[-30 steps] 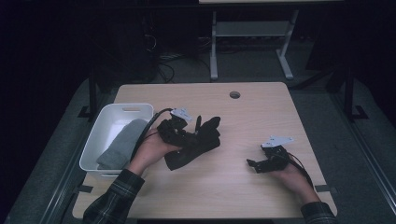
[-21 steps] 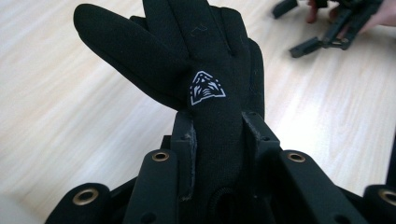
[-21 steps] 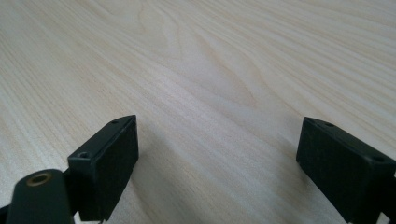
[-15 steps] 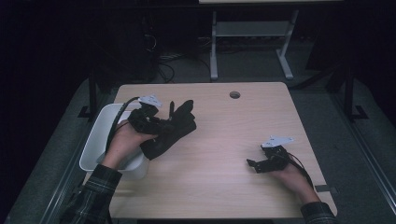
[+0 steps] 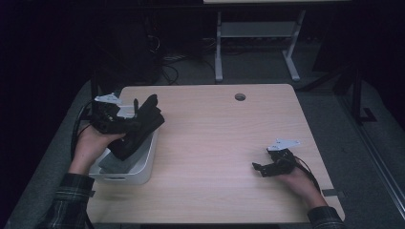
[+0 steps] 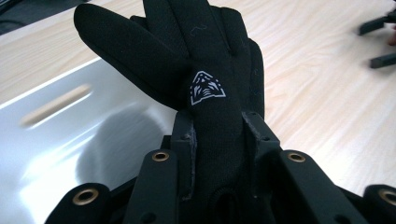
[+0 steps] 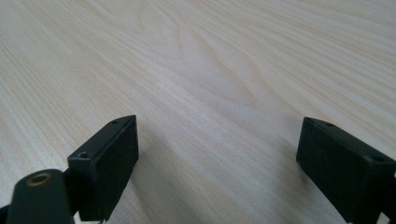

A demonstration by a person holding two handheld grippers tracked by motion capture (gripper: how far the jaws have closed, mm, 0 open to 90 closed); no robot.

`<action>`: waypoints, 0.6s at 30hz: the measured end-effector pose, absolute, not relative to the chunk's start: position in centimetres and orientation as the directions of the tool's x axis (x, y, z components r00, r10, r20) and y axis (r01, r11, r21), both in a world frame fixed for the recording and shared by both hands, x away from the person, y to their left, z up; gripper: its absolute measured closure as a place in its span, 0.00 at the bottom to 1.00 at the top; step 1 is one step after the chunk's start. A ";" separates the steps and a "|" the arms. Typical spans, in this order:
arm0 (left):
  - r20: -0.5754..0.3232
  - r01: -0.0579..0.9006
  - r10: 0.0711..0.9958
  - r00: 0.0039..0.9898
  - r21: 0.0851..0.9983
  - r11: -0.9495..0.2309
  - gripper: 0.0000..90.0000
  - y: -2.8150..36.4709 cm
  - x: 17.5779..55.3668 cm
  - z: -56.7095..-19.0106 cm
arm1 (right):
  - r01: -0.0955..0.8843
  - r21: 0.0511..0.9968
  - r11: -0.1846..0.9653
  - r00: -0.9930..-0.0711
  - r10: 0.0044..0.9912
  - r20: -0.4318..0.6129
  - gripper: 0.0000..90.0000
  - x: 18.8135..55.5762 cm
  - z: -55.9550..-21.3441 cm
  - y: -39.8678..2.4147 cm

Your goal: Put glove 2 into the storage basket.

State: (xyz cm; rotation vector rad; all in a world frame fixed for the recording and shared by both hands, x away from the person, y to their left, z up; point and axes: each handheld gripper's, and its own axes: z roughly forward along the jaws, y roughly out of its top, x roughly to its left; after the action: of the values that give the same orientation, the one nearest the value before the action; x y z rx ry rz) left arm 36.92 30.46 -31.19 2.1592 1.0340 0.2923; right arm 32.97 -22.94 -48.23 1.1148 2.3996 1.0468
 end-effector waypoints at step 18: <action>-0.112 0.710 0.825 0.554 0.581 -0.398 0.74 33.2 37.3 -37.5 | 0.540 0.721 0.434 -0.655 0.755 0.036 0.14 33.0 -48.2 -22.9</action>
State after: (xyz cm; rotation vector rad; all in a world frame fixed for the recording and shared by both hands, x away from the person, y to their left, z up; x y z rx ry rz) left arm 37.33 33.17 -37.50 2.2083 1.2292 0.2583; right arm 32.97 -22.93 -48.23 1.1162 2.3985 1.0459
